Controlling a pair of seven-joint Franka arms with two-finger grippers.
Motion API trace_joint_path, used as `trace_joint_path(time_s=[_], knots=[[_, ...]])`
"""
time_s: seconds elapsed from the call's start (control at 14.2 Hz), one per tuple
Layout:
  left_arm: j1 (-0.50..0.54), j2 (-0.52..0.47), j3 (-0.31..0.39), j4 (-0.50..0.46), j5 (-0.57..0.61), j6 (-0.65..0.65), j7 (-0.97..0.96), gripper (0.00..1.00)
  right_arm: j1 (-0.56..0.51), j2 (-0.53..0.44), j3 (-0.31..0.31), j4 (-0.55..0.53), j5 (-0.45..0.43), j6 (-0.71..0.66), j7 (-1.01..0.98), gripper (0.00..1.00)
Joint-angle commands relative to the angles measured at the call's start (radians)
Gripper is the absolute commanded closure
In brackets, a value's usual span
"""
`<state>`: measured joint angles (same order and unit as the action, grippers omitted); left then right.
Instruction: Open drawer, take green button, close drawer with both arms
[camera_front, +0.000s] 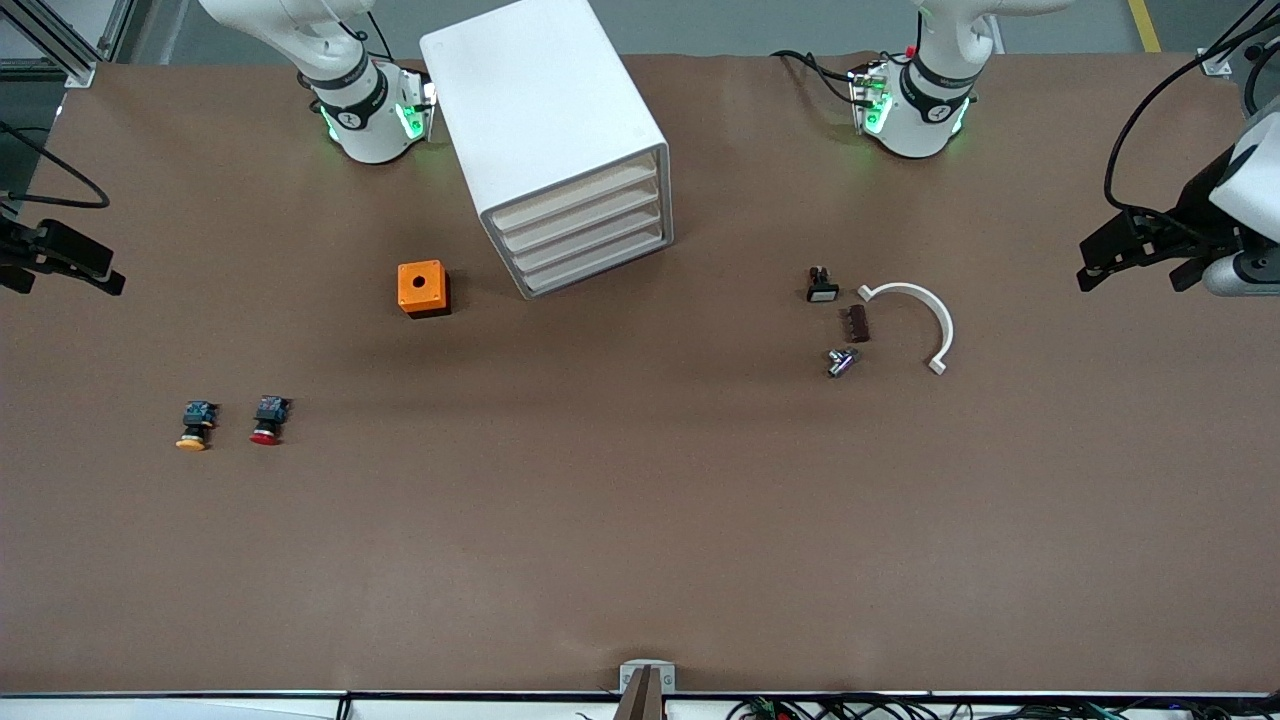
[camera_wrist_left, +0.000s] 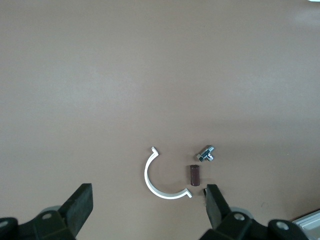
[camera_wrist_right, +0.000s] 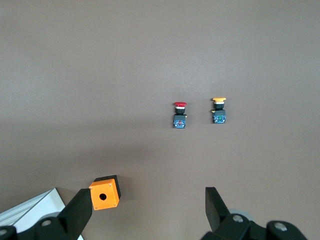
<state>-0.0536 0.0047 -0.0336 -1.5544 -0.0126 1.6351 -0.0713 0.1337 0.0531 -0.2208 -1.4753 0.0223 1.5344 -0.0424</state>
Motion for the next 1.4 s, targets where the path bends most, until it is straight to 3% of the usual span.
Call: trace_joint_path(time_s=[0.0,0.7,0.98,1.33], knots=[[-0.003,0.008,0.004,0.02,0.02,-0.009,0.019,0.0,-0.008,-0.001,0.005,0.012,-0.008,-0.005,0.015,0.0],[-0.022,0.06,-0.028,-0.018,0.005,-0.018,-0.007,0.0,-0.008,-0.001,0.005,0.012,-0.007,-0.004,0.018,0.0],[-0.022,0.142,-0.109,-0.019,0.003,-0.089,0.008,0.0,-0.008,-0.001,0.005,0.01,-0.004,0.0,0.021,0.0],[-0.026,0.227,-0.199,-0.006,-0.035,-0.072,0.005,0.0,-0.008,0.001,0.005,0.01,-0.005,0.001,0.021,0.0]])
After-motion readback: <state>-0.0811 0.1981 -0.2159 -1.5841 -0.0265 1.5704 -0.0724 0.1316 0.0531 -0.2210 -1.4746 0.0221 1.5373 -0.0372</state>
